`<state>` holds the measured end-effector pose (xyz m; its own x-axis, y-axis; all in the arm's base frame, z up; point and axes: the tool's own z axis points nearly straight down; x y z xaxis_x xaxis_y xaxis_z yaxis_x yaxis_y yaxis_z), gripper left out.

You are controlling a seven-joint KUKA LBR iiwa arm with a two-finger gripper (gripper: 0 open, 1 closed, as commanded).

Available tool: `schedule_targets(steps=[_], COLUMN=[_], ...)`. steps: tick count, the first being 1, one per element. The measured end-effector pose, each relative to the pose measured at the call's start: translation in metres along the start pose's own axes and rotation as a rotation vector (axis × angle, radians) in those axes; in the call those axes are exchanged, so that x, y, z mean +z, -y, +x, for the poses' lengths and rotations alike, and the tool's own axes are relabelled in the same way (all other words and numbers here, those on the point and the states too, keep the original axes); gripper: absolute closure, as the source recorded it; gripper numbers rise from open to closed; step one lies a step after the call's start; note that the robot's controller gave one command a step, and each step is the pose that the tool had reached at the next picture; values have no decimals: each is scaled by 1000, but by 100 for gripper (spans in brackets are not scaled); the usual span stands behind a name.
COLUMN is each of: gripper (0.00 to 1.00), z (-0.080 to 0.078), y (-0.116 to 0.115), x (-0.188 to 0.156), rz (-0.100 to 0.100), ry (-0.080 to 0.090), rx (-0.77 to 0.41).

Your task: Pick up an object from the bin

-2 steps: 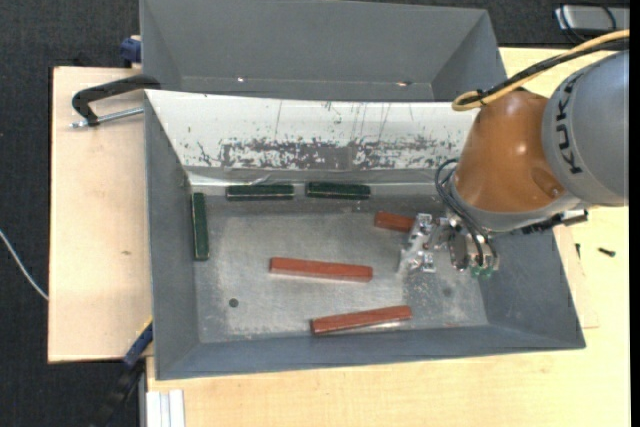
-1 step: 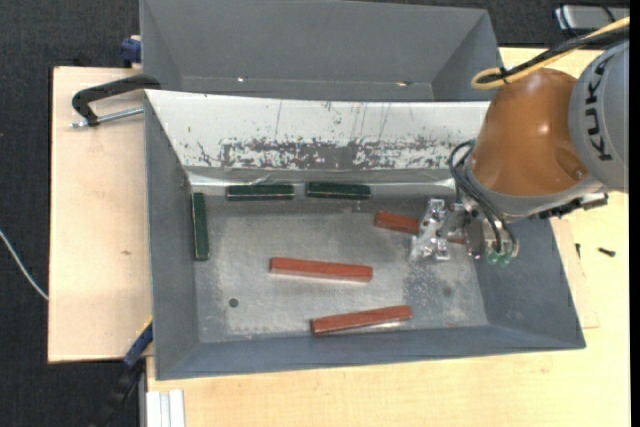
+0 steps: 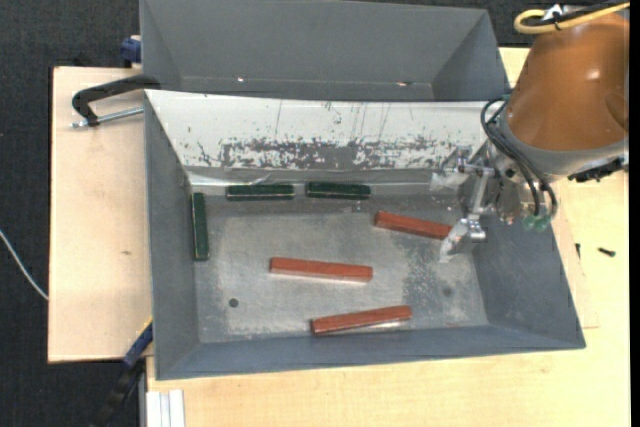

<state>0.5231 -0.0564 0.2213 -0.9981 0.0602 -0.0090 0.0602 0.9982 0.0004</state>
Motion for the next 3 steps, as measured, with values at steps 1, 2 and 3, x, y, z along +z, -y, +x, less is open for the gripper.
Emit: schedule_targets(steps=[1,2,3], gripper=[0,0,100], z=[1,-13,-27], y=[0,6,9], x=[0,56,145], rz=[0,0,0], ry=[-4,0,-11], rx=[-2,-70,-18])
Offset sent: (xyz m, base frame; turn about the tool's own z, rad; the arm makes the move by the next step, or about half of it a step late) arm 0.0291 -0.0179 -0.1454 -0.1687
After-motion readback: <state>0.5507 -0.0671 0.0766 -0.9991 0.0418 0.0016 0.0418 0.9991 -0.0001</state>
